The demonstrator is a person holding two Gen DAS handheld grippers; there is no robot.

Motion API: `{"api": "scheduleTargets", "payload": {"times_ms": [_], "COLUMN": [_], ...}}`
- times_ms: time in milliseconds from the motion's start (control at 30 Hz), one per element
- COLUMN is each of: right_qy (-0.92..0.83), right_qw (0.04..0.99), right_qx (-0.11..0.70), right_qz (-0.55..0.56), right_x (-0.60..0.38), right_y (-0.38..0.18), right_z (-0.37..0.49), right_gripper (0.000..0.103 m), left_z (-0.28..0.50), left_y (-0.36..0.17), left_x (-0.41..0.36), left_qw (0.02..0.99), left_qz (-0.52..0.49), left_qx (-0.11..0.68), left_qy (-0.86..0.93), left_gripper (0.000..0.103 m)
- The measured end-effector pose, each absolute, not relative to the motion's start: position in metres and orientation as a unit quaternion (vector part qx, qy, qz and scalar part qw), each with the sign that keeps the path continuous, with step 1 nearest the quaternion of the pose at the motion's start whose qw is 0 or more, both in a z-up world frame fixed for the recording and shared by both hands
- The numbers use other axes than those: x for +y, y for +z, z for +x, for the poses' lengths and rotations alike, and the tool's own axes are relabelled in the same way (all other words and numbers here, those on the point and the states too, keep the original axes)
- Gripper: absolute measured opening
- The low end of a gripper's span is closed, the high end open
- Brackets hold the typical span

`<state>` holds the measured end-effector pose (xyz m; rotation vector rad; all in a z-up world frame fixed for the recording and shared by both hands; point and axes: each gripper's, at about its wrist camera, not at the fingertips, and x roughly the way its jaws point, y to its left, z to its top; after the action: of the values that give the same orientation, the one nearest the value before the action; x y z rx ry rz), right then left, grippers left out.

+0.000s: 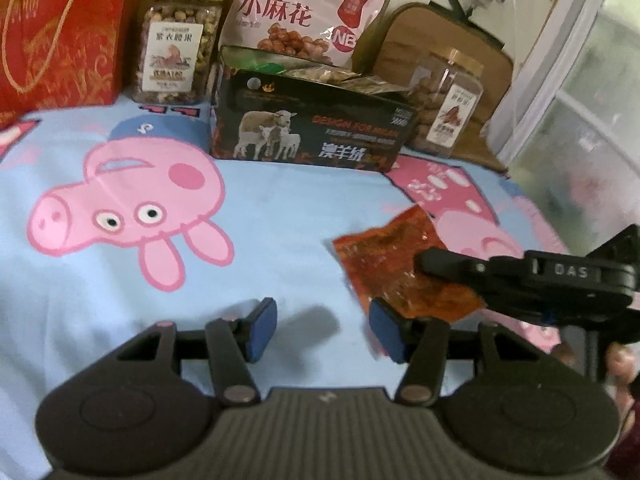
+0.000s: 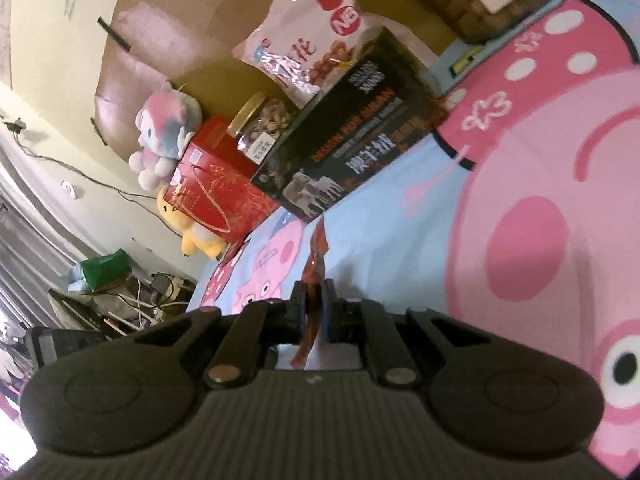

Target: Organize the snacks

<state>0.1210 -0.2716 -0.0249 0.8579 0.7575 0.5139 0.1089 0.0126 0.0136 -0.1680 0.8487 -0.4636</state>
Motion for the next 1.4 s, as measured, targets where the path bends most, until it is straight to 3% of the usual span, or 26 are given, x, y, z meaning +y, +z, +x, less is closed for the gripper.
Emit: {"api": "scheduleTargets", "payload": {"times_ms": [1400], "right_qy": [0.243], "right_qw": [0.82], "right_qx": [0.372], "right_qz": [0.36], "right_x": [-0.256], "right_y": [-0.032], "right_z": [0.11], "right_gripper": [0.014], "left_z": [0.1], "left_y": [0.014], "left_x": [0.006], "left_qw": [0.89], "left_qz": [-0.053], "left_qx": [0.407], "left_qy": [-0.198], "left_gripper": [0.055]}}
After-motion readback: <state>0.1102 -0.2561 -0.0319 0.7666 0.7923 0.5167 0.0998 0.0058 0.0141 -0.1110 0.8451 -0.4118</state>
